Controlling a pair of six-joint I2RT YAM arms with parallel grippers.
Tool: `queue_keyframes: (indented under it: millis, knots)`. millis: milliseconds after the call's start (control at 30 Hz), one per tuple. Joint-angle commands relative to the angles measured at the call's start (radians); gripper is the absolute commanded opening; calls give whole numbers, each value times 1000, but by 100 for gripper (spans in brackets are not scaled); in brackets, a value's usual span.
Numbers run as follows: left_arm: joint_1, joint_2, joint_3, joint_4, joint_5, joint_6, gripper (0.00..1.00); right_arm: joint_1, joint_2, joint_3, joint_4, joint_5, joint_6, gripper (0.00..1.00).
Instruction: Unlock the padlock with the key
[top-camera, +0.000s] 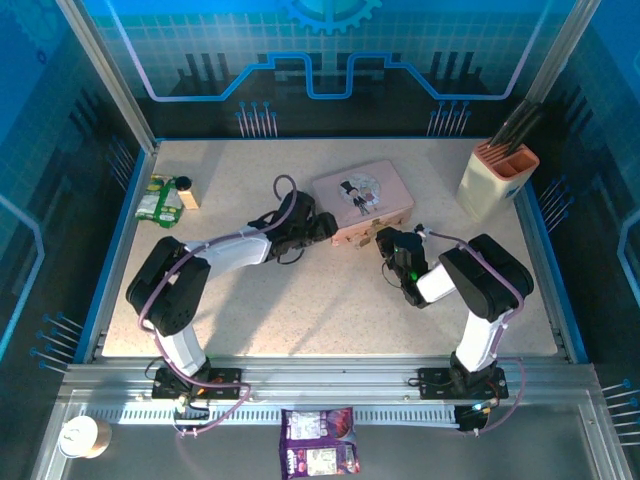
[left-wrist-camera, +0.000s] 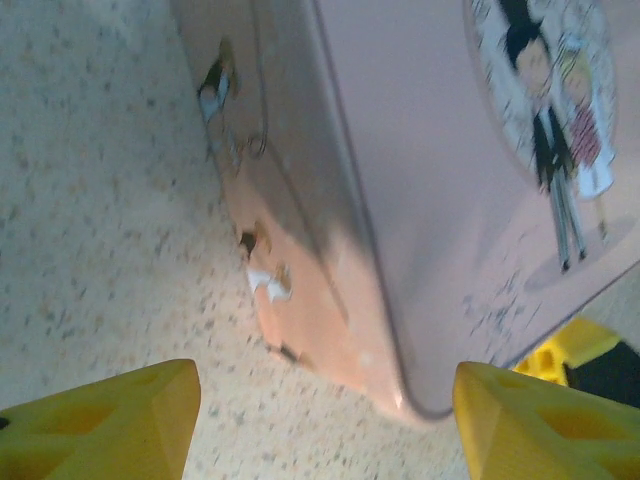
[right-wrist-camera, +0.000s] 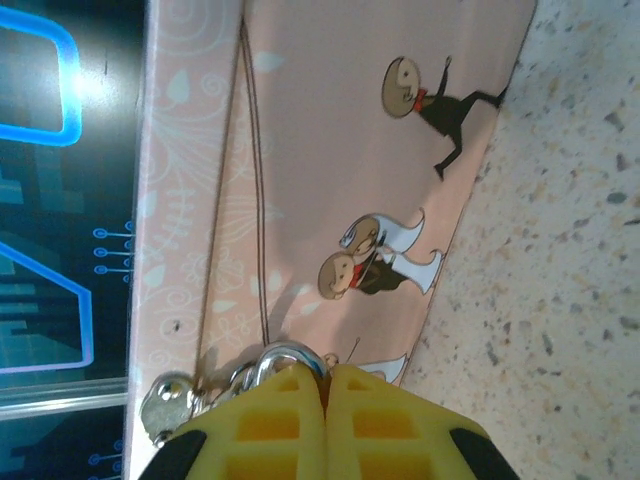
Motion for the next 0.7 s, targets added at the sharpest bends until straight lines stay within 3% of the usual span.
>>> queue_keyframes:
  millis: [0, 267, 667]
  knots:
    - [-2, 57, 50, -20, 1, 38, 68, -37, 23, 8, -21, 59, 14, 0]
    - [4, 133, 107, -64, -28, 46, 67, -59, -10, 8, -58, 56, -5, 0]
    - [24, 127, 86, -51, -7, 46, 65, -111, -86, -32, -75, 33, -58, 0]
